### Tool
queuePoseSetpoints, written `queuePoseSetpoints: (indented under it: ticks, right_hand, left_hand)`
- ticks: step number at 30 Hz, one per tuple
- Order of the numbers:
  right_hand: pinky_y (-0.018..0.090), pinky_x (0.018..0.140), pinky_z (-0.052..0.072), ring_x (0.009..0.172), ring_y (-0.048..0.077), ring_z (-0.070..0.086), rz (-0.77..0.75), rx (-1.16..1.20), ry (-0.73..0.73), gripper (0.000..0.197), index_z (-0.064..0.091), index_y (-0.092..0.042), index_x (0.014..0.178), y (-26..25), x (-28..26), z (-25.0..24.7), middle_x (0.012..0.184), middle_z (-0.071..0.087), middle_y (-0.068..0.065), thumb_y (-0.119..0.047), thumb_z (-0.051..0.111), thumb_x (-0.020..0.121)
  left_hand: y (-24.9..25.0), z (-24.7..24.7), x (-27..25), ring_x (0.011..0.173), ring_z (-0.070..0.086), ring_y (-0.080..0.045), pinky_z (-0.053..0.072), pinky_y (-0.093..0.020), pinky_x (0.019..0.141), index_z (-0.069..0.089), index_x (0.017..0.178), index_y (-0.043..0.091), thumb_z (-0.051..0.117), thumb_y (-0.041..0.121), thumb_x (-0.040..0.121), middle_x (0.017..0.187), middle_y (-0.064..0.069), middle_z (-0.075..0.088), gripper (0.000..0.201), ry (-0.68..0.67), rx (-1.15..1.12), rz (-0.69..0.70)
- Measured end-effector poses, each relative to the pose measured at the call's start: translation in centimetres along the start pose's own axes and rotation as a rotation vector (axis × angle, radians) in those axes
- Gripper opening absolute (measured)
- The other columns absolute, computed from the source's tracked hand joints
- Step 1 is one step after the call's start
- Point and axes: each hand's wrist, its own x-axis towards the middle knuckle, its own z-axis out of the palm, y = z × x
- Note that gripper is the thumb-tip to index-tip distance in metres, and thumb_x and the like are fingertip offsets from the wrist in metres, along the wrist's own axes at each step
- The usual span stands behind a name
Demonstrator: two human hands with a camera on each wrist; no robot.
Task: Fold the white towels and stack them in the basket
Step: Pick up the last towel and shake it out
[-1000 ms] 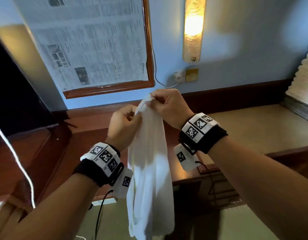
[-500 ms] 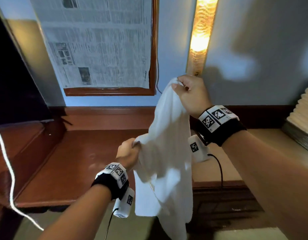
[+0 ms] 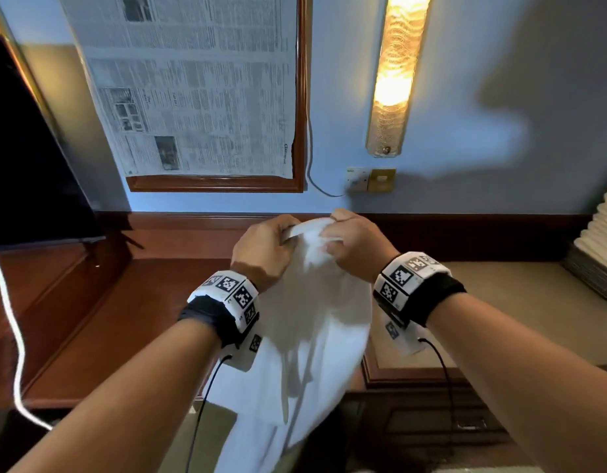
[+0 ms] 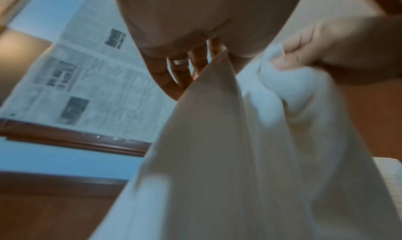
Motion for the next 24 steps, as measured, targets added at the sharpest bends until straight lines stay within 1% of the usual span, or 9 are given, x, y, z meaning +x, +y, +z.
queuePoseSetpoints:
  ticks: [4,7,9,10,14,17,19,21,24]
  right_hand:
    - [0.032,0.061,0.023,0.069,0.018,0.039,-0.023,-0.012,0.094,0.023,0.054,-0.006,0.066,-2.2,2.6,-1.2,0.082,0.037,-0.001,-0.01,0.058,0.088]
    - [0.033,0.061,0.028,0.071,0.017,0.041,-0.017,0.039,0.201,0.023,0.056,-0.012,0.065,-3.4,4.5,-1.6,0.076,0.033,-0.006,-0.009,0.061,0.087]
    - [0.034,0.061,0.032,0.07,0.019,0.041,-0.002,0.067,0.268,0.035,0.045,-0.021,0.058,-3.8,5.6,-2.3,0.073,0.032,-0.007,-0.01,0.062,0.086]
    - [0.035,0.061,0.032,0.07,0.02,0.042,0.015,0.064,0.289,0.036,0.044,-0.02,0.057,-3.7,6.1,-2.8,0.074,0.034,-0.005,-0.011,0.062,0.087]
    - [0.036,0.069,0.037,0.076,0.024,0.048,0.094,0.112,0.309,0.031,0.057,-0.011,0.06,-2.5,7.0,-3.9,0.08,0.046,0.008,-0.013,0.059,0.091]
    - [0.036,0.068,0.034,0.072,0.025,0.045,0.183,0.163,0.299,0.046,0.04,-0.023,0.049,-0.5,6.6,-4.0,0.063,0.042,0.003,-0.01,0.06,0.089]
    - [0.034,0.063,0.029,0.066,0.021,0.037,0.292,0.208,0.285,0.056,0.03,-0.025,0.042,1.7,5.6,-3.8,0.048,0.031,-0.009,-0.008,0.063,0.084]
    - [0.03,0.06,0.031,0.061,0.02,0.036,0.506,0.266,0.255,0.046,0.041,-0.02,0.041,4.4,4.2,-3.2,0.043,0.035,-0.009,-0.014,0.066,0.08]
    - [0.03,0.071,0.044,0.073,0.019,0.053,0.719,0.224,0.03,0.012,0.07,-0.017,0.072,7.1,1.0,-1.5,0.071,0.06,0.0,-0.019,0.07,0.083]
  left_hand:
    - [-2.7,0.2,-2.5,0.079,0.059,-0.033,0.041,-0.033,0.065,0.059,0.092,0.022,0.061,0.034,0.09,0.078,0.0,0.064,0.013,0.085,0.086,-0.163]
    - [-4.5,0.5,-4.6,0.064,0.052,-0.029,0.036,-0.033,0.058,0.045,0.078,0.016,0.06,0.036,0.092,0.066,0.0,0.054,0.029,0.105,0.127,-0.34]
    - [-6.4,0.6,-6.0,0.067,0.055,-0.029,0.043,-0.035,0.062,0.051,0.082,0.018,0.057,0.025,0.089,0.071,-0.002,0.058,0.012,0.087,0.163,-0.469]
    - [-7.3,0.6,-6.8,0.071,0.058,-0.031,0.048,-0.037,0.066,0.055,0.087,0.02,0.056,0.02,0.087,0.075,-0.003,0.061,0.001,0.082,0.185,-0.522]
    - [-11.1,0.6,-9.4,0.072,0.063,-0.028,0.053,-0.035,0.067,0.059,0.082,0.022,0.054,0.022,0.089,0.076,-0.002,0.065,0.009,-0.005,0.213,-0.665]
    - [-13.2,-0.6,-10.6,0.066,0.063,-0.023,0.05,-0.03,0.058,0.063,0.068,0.029,0.054,0.023,0.092,0.07,-0.003,0.066,0.025,-0.079,0.146,-0.682]
    - [-14.3,-2.2,-11.1,0.063,0.062,-0.018,0.044,-0.022,0.049,0.066,0.065,0.032,0.06,0.023,0.093,0.067,0.0,0.065,0.03,-0.025,0.086,-0.66]
    - [-15.1,-4.1,-11.2,0.068,0.064,-0.015,0.041,-0.015,0.048,0.07,0.071,0.029,0.067,0.018,0.092,0.071,0.002,0.068,0.025,0.094,0.018,-0.618]
    - [-15.5,-6.4,-10.2,0.064,0.061,-0.01,0.04,-0.012,0.05,0.069,0.078,0.024,0.069,0.014,0.093,0.07,0.001,0.065,0.018,0.312,-0.118,-0.527]
